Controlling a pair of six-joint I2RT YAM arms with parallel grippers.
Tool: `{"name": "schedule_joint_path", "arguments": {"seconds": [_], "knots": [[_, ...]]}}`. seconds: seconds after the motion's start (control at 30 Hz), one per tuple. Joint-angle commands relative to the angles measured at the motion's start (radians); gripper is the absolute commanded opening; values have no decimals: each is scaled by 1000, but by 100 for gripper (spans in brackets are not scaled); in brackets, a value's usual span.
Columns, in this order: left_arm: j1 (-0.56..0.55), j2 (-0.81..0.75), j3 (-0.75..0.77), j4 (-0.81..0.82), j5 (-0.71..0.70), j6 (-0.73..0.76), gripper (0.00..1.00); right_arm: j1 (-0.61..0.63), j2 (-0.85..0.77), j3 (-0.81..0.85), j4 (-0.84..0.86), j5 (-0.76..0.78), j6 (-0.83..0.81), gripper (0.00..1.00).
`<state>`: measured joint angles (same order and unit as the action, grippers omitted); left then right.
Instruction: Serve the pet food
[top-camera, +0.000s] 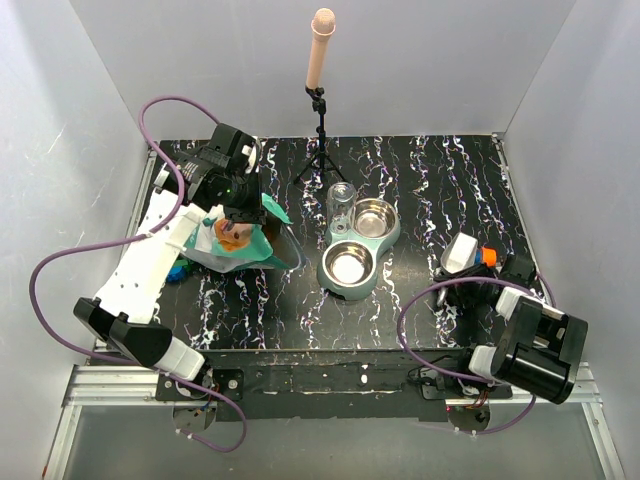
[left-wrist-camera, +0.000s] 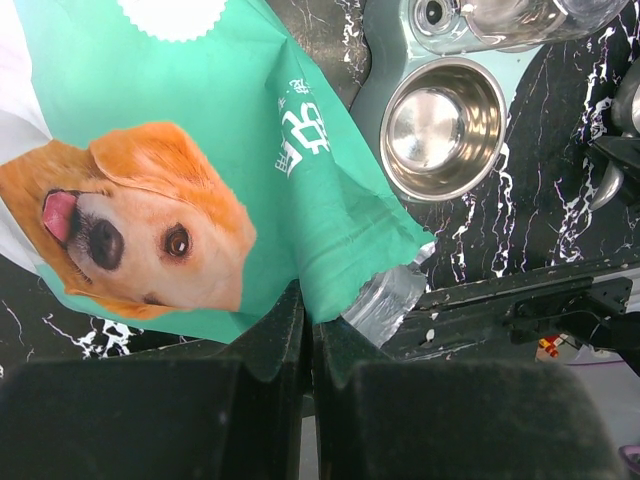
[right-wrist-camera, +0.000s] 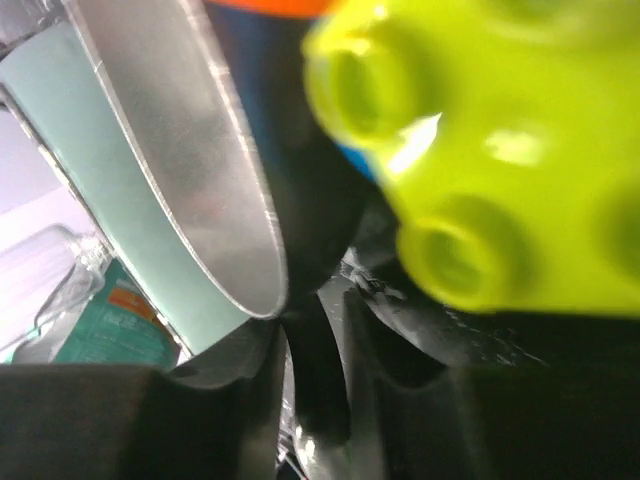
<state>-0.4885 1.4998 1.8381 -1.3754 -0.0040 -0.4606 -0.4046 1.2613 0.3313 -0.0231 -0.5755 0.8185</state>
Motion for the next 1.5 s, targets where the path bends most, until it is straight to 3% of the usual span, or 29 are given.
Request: {"name": "schedule_joint_path", "arguments": {"seconds": [0.0, 0.1, 0.4, 0.6, 0.73, 0.83, 0.97, 1.03, 1.17, 1.3, 1.47], "knots": [[1, -58, -2, 35, -21, 8, 0, -3, 15, -3, -40, 68, -39, 20], [1, -55, -2, 39, -14, -1, 0, -3, -26, 58, -168, 88, -91, 2], [1, -82, -51, 47, -11, -44, 0, 50, -341, 282, -814, 200, -159, 1], [1, -96, -100, 94, 54, -52, 0, 381, -543, 464, -1113, 269, -81, 1], [1, -105, -117, 122, 87, -21, 0, 643, -568, 570, -1160, 218, -22, 1], [1, -108, -114, 130, 107, -1, 0, 876, -504, 728, -1189, 273, -2, 1], [1, -115, -106, 142, 145, 22, 0, 1217, -286, 984, -1221, 364, -10, 1], [1, -112, -106, 139, 173, 31, 0, 1326, -168, 1116, -1232, 377, -27, 1], [1, -119, -122, 141, 217, 36, 0, 1403, 17, 1319, -1244, 350, -76, 1], [1, -161, -171, 196, 254, -29, 0, 1418, 131, 1385, -1195, 283, -114, 1], [1, -151, -160, 182, 263, -78, 0, 1425, 248, 1459, -1265, 347, -163, 1]]}}
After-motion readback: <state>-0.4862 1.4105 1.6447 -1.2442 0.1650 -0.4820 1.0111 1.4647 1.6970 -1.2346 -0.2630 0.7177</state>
